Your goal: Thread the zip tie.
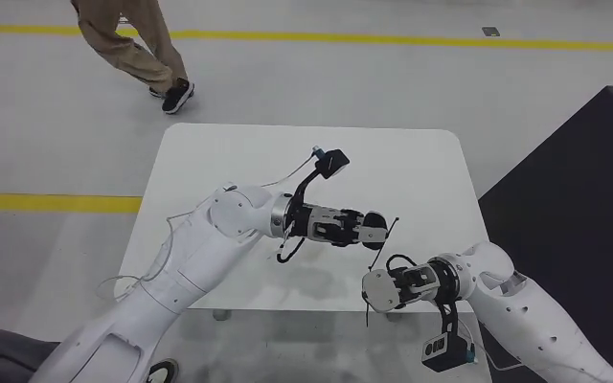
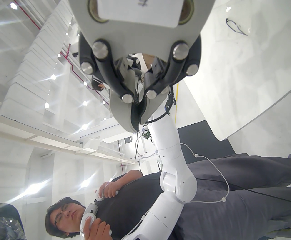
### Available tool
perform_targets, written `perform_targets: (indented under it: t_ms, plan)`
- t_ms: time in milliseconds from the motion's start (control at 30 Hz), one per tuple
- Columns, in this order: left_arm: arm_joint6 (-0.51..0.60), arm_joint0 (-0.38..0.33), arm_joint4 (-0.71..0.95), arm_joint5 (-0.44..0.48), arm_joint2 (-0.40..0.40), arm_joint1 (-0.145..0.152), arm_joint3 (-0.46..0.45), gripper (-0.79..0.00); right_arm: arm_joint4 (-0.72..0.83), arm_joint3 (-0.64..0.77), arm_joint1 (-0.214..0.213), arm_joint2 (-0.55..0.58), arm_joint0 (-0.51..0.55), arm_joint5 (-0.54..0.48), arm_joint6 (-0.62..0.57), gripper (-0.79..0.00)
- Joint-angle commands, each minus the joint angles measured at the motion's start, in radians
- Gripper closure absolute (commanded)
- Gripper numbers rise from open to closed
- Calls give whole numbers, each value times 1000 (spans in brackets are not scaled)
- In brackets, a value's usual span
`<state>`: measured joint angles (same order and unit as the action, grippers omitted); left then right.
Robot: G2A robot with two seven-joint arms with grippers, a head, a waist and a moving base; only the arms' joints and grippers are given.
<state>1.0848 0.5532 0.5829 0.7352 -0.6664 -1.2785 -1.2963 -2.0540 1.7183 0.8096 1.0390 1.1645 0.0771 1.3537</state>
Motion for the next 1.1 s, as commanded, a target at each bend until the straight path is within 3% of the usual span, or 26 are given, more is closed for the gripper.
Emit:
perform_targets:
  t_ms: [0,1067]
  plan:
    - [0,1,1,0,-3,-1,1,0,0,0,0,0,0,0,0,0]
    - [10,25,-23,-10,-36,-3,-10,0,0,0,0,0,0,0,0,0]
